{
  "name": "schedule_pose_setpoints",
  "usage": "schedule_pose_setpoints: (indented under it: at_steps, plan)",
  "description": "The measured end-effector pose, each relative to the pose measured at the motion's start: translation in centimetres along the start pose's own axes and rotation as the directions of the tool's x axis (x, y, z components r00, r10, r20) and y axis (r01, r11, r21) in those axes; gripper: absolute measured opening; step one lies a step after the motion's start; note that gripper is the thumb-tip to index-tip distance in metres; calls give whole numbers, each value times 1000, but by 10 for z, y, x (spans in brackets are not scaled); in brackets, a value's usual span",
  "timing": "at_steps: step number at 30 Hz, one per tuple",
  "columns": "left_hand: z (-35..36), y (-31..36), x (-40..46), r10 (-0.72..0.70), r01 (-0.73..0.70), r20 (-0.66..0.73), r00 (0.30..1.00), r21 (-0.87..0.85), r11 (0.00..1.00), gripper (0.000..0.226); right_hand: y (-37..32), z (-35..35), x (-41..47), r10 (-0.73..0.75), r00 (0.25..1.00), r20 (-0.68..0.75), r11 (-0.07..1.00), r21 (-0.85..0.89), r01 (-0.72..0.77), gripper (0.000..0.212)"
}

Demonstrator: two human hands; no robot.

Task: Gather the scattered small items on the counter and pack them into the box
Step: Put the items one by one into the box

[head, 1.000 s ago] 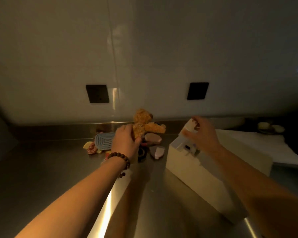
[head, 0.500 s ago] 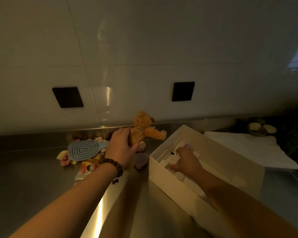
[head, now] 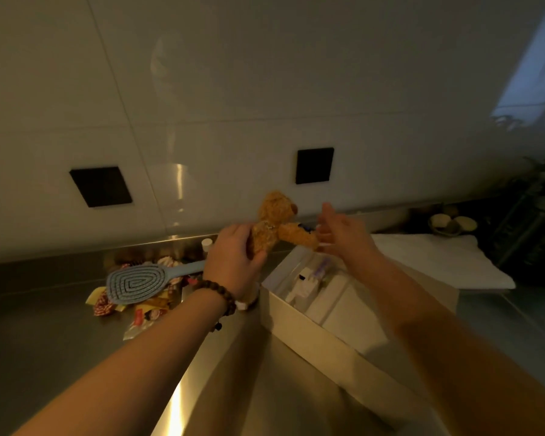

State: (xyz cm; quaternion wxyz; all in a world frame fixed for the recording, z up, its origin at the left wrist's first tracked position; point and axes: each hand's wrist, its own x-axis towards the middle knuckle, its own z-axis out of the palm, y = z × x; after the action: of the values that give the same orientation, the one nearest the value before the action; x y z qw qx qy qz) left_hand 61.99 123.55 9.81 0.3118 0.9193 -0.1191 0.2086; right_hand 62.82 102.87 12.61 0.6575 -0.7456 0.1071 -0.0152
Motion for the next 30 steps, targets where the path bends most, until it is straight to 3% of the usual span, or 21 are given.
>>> schedule_pose_setpoints:
  at_steps: [1, 3, 5, 6, 8, 10, 12, 15, 18, 22, 24, 26, 28, 30]
  plan:
    - [3, 11, 4, 29, -29, 5, 1000, -9, 1000, 34, -14, -6, -5, 15, 998, 66, 999, 34, -17, 41]
    - [10, 35, 9, 98, -96, 32, 995, -41, 994, 39, -30, -14, -15, 7, 992, 128, 987, -157, 14, 43]
    - [21, 60, 9, 169, -165, 61, 984, -73, 984, 43, -35, -22, -22, -49, 995, 91, 913, -400, 81, 41]
    - [26, 71, 8, 194, -187, 70, 979, -90, 978, 44, -35, -25, -25, -70, 995, 70, 893, -441, 94, 40]
    - [36, 89, 4, 213, -204, 54, 976, -142, 969, 46, -31, -34, -30, -32, 999, 42, 926, -374, 45, 40]
    - [46, 102, -2, 233, -218, 38, 972, -229, 949, 49, -23, -42, -35, 47, 997, 67, 990, -140, -37, 42]
    - [54, 112, -9, 277, -247, 52, 959, -321, 914, 51, -13, -47, -40, 62, 993, 100, 997, 50, -67, 43]
    - [63, 121, -14, 359, -293, 90, 929, -415, 862, 47, 0, -58, -43, 37, 997, 64, 981, 186, -48, 44]
    - [63, 117, -10, 389, -301, 113, 914, -451, 840, 45, 9, -74, -44, 26, 1000, -9, 979, 202, -23, 37]
    - [68, 108, -1, 384, -373, 17, 923, -201, 906, 70, 17, -91, -48, -5, 996, -85, 999, 48, 9, 33]
    - [72, 105, 4, 312, -278, 165, 935, -202, 939, 94, 19, -96, -53, -25, 996, -91, 1000, -6, 25, 30]
    - [77, 105, 5, 263, -115, 420, 869, -345, 931, 109, 23, -99, -56, -16, 996, -86, 999, 32, 19, 34]
    - [82, 106, 0, 308, -34, 533, 788, -462, 886, 98, 27, -100, -60, 0, 995, -96, 998, 69, 7, 37]
    - [87, 106, -6, 347, -50, 533, 771, -493, 869, 75, 34, -97, -63, 33, 996, -80, 997, 75, -27, 34]
